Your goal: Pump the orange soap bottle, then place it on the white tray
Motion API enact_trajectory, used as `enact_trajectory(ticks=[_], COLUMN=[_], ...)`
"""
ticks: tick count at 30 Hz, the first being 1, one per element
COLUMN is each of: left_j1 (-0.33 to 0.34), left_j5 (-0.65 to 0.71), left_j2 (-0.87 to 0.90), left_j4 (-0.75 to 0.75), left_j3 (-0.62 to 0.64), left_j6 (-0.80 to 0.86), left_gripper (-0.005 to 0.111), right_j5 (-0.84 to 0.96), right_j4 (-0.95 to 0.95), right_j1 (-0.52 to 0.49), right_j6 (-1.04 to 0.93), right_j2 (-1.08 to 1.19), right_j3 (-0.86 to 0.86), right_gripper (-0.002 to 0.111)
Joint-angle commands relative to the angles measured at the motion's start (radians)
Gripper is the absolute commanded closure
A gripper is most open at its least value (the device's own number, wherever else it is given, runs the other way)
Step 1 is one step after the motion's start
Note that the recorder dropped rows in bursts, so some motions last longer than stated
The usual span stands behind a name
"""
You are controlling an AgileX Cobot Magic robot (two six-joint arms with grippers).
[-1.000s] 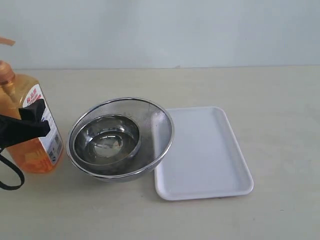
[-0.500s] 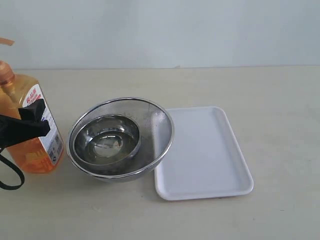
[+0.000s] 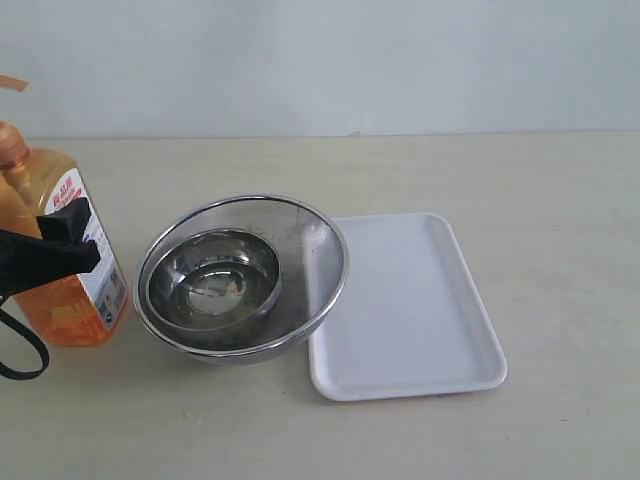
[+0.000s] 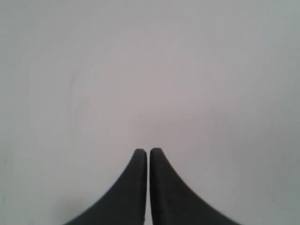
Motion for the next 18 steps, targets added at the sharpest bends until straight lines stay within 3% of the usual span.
enact_trajectory(ticks=[1, 6, 18], left_j1=[-0.008, -0.008, -0.008], left_j5=[0.023, 0.028, 0.021], left_j2=[0.0, 0.0, 0.0], left_j4=[0.002, -0.007, 0.065], left_j3=[-0.001, -0.001, -0.001], left_j6=[-0.002, -0.084, -0.089], left_gripper=[0.102, 0.102, 0.102], right_j5=[0.376, 0.452, 0.47], right_j4=[-0.16, -0.16, -0.152], right_j1=[-0.003, -0.003, -0.003], right_j6=[-0.04, -0.04, -0.04], right_j2=[-0.004, -0.004, -0.004], right_j3=[0.019, 0.06, 0.173], right_gripper=[0.108, 0.108, 0.108])
